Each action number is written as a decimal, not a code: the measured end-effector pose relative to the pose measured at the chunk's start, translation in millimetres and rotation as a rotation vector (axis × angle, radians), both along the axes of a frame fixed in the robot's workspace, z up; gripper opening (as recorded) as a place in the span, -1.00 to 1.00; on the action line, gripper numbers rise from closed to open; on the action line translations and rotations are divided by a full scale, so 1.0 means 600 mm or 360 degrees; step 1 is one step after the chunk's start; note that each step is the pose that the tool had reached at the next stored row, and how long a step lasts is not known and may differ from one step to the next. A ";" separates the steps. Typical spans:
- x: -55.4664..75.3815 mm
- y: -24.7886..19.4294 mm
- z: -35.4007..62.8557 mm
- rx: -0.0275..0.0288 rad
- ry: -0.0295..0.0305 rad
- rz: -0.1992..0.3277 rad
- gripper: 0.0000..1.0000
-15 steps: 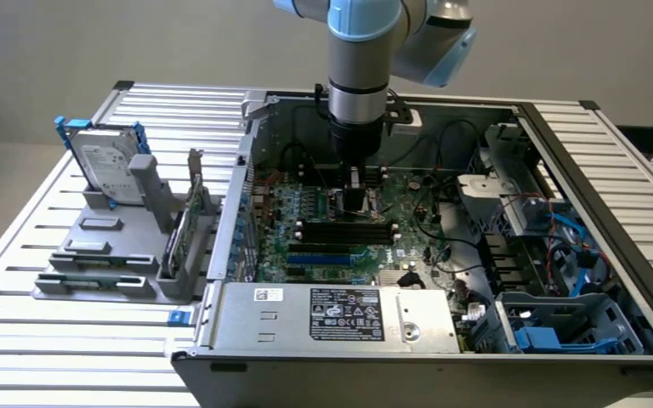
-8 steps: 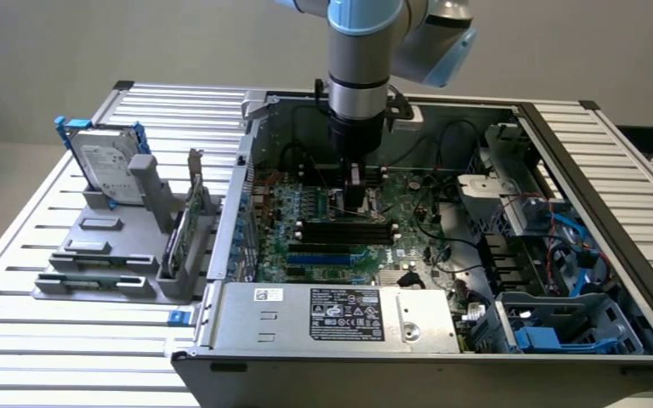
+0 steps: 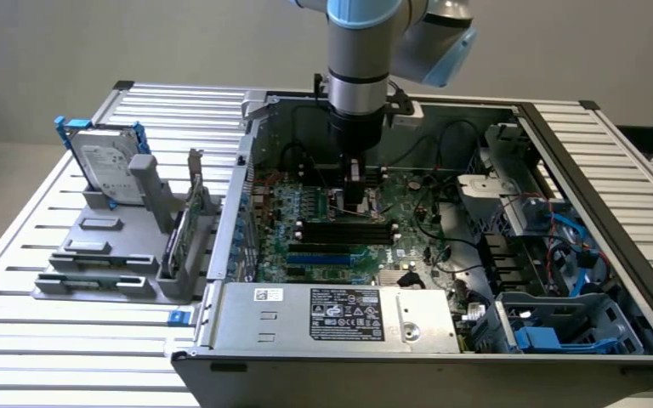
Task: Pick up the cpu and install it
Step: 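Place the cpu into insertion slot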
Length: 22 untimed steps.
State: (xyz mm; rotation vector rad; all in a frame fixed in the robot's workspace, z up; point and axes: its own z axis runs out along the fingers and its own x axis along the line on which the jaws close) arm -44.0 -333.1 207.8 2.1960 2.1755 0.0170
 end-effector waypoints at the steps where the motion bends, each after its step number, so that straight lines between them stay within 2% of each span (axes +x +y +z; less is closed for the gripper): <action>1: 0.000 0.0000 0.001 0.00005 0.00002 0.0000 0.25; 6: -0.001 0.0000 0.008 0.00058 0.00000 0.0000 0.22; 7: -0.002 0.0000 0.010 0.00071 0.00001 0.0000 0.08; 8: -0.002 0.0000 0.011 0.00084 0.00000 0.0000 0.08; 9: -0.002 0.0000 0.013 0.00098 0.00000 0.0000 -0.16; 10: -0.003 0.0000 0.015 0.00107 0.00000 0.0000 -0.16; 12: -0.003 0.0000 0.018 0.00123 0.00001 0.0000 -0.40; 14: -0.003 0.0000 0.021 0.00132 0.00002 0.0000 -0.40; 15: -0.004 0.0000 0.024 0.00135 0.00001 0.0000 -0.58; 17: -0.004 0.0000 0.028 0.00143 0.00001 0.0000 -0.79; 22: -0.003 0.0000 0.039 0.00165 0.00001 0.0000 -0.79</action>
